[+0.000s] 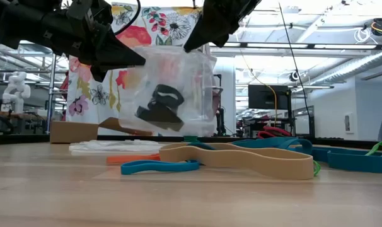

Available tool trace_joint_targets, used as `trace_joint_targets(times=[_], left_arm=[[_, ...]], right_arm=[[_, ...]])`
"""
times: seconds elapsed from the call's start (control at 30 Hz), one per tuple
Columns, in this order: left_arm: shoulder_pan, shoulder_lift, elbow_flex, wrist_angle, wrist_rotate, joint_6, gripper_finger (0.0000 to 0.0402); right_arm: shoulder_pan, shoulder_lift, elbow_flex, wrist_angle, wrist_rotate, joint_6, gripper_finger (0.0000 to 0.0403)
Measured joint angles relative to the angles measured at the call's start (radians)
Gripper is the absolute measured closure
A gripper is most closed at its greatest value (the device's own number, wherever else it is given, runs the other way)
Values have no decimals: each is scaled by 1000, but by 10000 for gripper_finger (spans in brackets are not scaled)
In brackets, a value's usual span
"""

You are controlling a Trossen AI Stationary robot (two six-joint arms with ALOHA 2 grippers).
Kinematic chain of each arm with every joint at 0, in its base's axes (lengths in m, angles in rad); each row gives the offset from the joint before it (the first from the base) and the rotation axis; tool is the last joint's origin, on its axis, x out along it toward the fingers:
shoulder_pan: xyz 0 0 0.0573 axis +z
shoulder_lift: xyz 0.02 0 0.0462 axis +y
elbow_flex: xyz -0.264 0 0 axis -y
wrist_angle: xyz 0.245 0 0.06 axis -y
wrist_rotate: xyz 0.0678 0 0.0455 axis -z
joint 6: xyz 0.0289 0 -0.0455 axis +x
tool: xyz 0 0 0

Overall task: Sort rubber bands
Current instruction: Close the transparent zip bag

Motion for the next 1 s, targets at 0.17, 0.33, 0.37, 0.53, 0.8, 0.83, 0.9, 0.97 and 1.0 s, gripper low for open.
trace_joint_targets(times=[0.17,0.33,0.37,0.53,0.8,0.83,0.9,0.97,1.0], left_arm=[[0,0,0,0,16,0,401],[0,0,0,1,27,-19,401],[0,0,0,1,27,-19,401],[0,0,2,4,28,-22,401],[1,-1,44,-49,42,-25,401],[1,-1,57,-71,42,-23,401],[1,0,77,-124,42,-18,401],[1,0,95,-159,42,-18,401],[1,0,100,-166,41,-18,401]], right_arm=[[0,0,0,44,5,-10,295],[0,0,0,174,5,-40,274],[0,2,0,208,5,-41,273],[-2,33,0,287,1,-49,276],[-21,99,21,322,-77,-48,277],[-21,105,33,318,-77,-52,277],[-21,111,58,297,-79,-62,277],[-21,111,69,282,-79,-73,277],[-21,111,69,277,-79,-74,277]])
